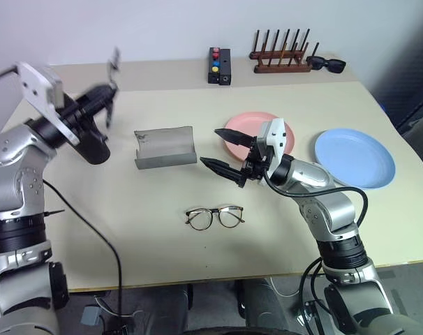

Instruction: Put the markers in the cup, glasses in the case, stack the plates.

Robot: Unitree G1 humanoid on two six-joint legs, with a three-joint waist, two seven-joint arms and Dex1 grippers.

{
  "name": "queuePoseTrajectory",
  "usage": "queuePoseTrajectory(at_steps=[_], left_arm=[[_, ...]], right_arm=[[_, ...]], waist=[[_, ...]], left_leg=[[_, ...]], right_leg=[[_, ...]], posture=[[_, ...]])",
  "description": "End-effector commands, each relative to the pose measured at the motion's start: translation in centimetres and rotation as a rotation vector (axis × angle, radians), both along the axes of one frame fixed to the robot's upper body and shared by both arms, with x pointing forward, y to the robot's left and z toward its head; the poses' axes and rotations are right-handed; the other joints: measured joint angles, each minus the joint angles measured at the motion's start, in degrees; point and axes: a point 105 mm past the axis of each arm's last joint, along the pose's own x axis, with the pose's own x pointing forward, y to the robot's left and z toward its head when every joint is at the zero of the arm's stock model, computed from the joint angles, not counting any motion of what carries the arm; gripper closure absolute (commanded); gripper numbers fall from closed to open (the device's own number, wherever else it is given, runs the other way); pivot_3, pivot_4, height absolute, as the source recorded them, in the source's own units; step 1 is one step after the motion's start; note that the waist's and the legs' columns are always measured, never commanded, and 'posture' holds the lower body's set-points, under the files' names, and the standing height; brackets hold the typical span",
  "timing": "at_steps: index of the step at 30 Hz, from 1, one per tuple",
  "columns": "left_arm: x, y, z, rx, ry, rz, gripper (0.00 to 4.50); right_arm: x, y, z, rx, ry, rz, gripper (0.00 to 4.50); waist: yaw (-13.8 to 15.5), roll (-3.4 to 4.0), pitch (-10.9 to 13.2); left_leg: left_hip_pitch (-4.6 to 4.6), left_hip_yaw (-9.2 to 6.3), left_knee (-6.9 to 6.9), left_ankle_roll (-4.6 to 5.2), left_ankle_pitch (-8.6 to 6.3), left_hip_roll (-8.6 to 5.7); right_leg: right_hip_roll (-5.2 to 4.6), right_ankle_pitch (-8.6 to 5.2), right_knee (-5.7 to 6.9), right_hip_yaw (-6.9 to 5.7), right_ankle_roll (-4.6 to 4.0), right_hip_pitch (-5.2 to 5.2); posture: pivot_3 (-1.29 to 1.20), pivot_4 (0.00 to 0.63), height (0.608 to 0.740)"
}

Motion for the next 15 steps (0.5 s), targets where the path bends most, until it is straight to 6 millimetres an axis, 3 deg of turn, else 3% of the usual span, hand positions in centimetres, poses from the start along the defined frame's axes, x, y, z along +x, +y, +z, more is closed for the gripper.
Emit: queuePoseTrajectory(at_steps=[1, 4, 15], left_arm=[[0.2, 4.1, 2.7, -0.059, -0.187, 0.279, 4.42], [0.6, 5.4, 2.8, -0.105, -0.248, 0.378, 4.42], [1.6, 6.7, -2.4, -0.183, -0.172, 0.47, 4.42]], right_arm=[[-0.5, 0.3, 1.9, 0.042, -0.066, 0.022, 0.6], [-0.5, 0.6, 2.4, 0.069, -0.069, 0.03, 0.6], [-1.0, 2.4, 3.7, 0.165, -0.068, 0.052, 0.6]], waist=[[-0.1, 0.0, 0.0], [-0.2, -0.01, 0.0], [-0.5, -0.02, 0.0]], left_leg=[[0.0, 0.0, 0.0, 0.0, 0.0, 0.0], [-0.02, -0.01, 0.01, -0.01, 0.0, -0.01], [-0.03, -0.02, 0.0, -0.02, 0.01, -0.03]], right_leg=[[0.0, 0.0, 0.0, 0.0, 0.0, 0.0], [0.0, 0.0, -0.02, 0.0, 0.01, 0.0], [-0.01, 0.01, -0.01, 0.0, 0.01, 0.01]], posture=[[0.0, 0.15, 0.734], [0.0, 0.15, 0.734], [0.0, 0.15, 0.734]])
